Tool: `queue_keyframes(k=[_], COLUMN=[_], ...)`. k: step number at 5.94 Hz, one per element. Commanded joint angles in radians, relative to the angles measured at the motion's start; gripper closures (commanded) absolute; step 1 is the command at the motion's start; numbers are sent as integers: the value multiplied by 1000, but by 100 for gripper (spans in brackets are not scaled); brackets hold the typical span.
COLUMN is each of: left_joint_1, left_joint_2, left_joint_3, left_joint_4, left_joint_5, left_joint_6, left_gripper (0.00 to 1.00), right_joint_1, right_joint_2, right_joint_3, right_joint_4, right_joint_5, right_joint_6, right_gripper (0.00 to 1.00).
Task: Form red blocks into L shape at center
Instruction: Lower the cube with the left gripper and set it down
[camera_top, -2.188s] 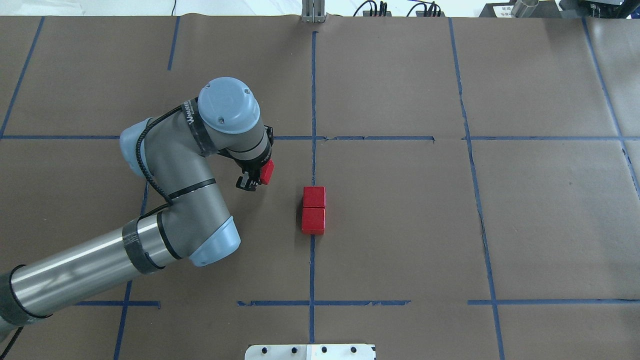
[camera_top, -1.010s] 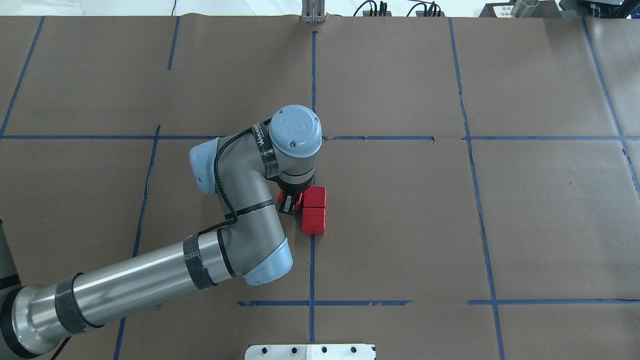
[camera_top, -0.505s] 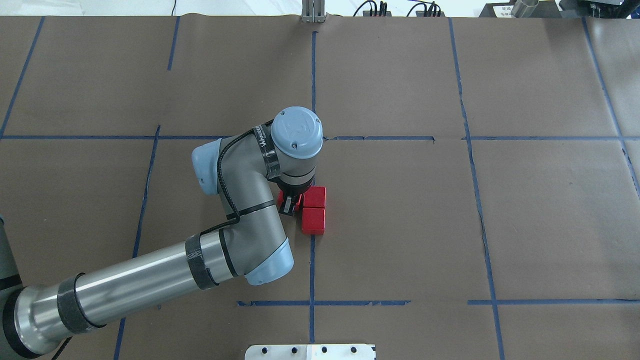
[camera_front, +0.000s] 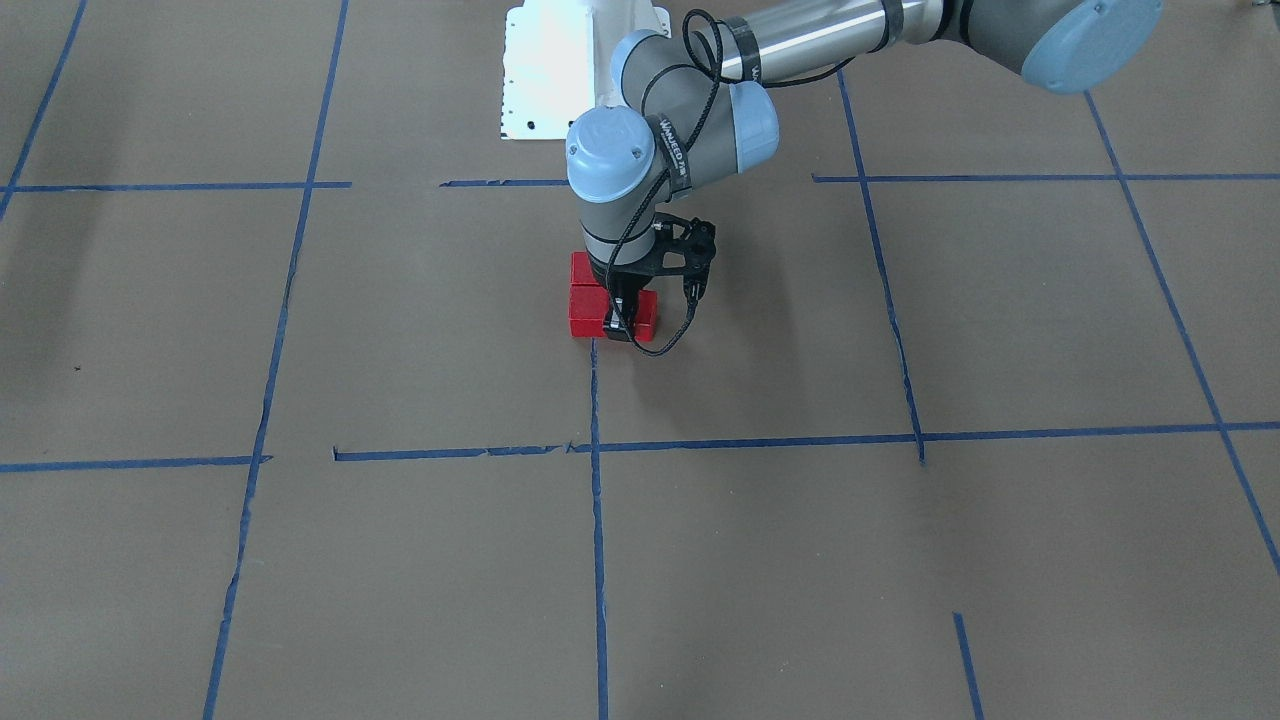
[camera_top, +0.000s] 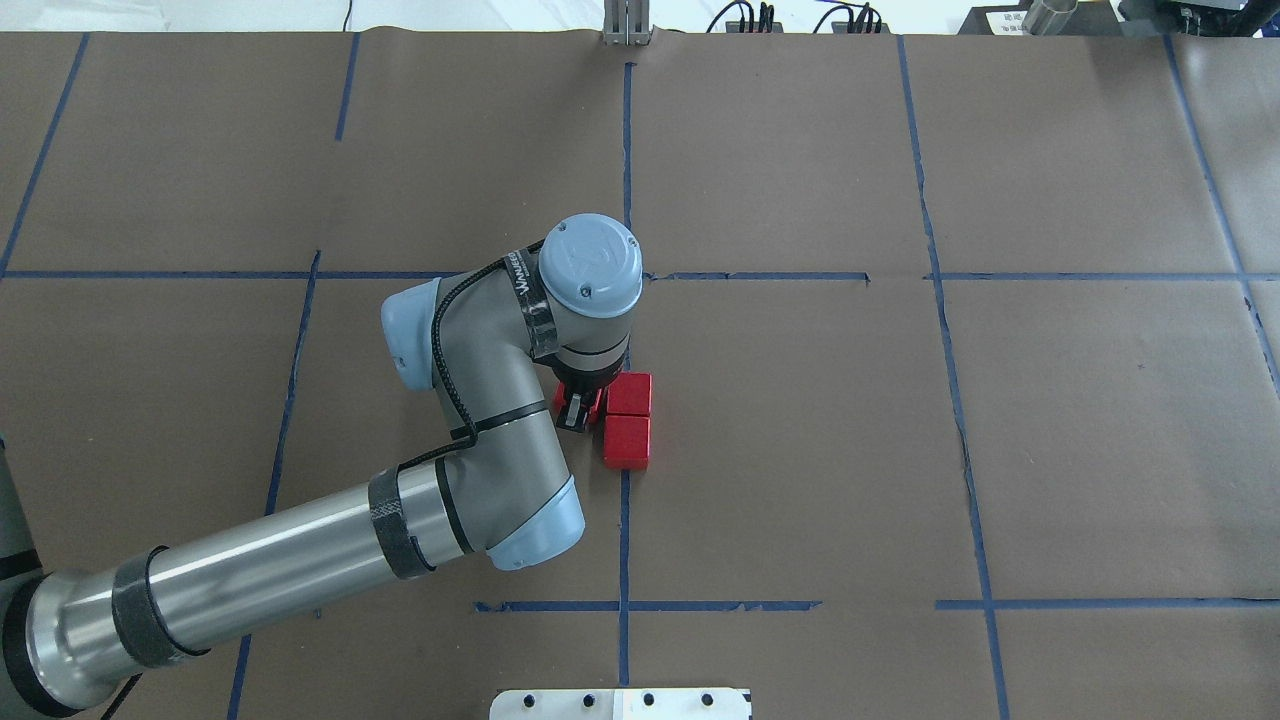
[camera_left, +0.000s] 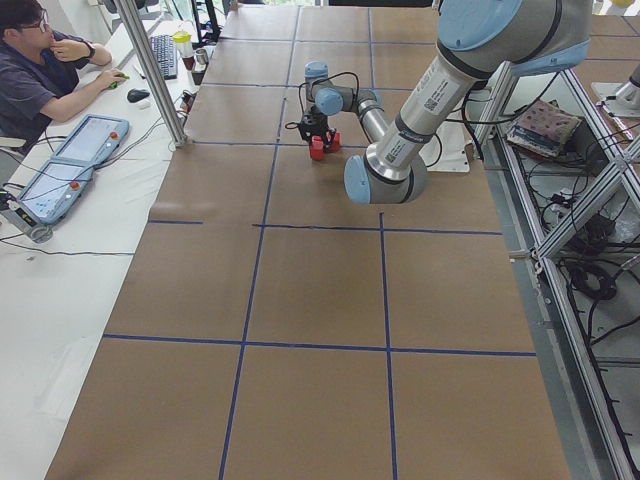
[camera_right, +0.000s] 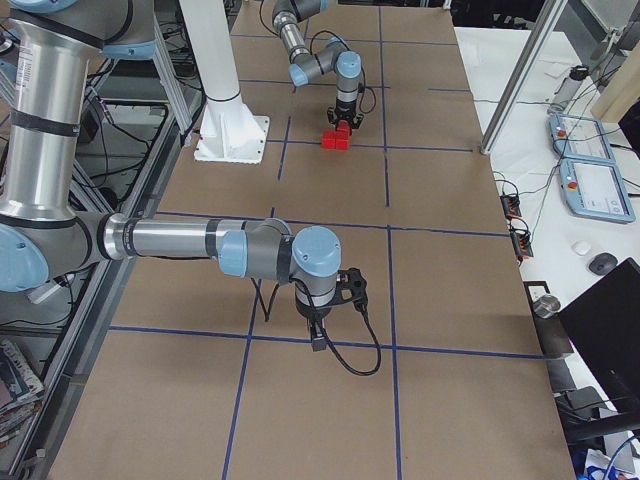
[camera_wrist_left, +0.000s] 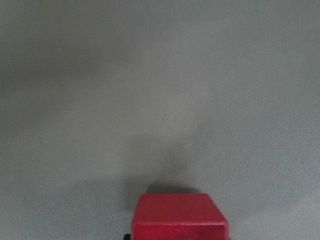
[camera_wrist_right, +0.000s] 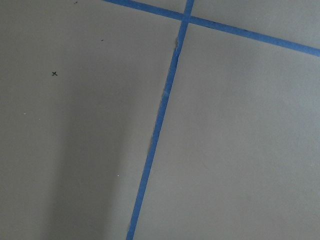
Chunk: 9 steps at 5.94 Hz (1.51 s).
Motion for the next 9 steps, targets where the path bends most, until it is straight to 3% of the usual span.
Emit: queue_keyframes(k=[1, 5, 7, 8, 9], left_joint_1=[1, 1, 1, 1, 1], left_joint_2=[4, 4, 5, 16, 26], left_joint_3=[-1, -4, -6, -10, -38], left_joint_4=[-8, -11, -12, -12, -3], left_joint_5=[0, -2, 0, 4, 3], left_joint_6=[-2, -29, -26, 82, 113], left_gripper=[64, 63, 57, 1, 0], right_joint_1=[0, 0, -1, 0, 0], right_joint_2=[-2, 0, 0, 0, 0], right_joint_3=[0, 0, 0, 0, 2], right_joint_4=[0, 0, 0, 0, 0], right_joint_5=[0, 0, 0, 0, 0], right_joint_6=[0, 0, 0, 0, 0], right_gripper=[0, 0, 0, 0, 0])
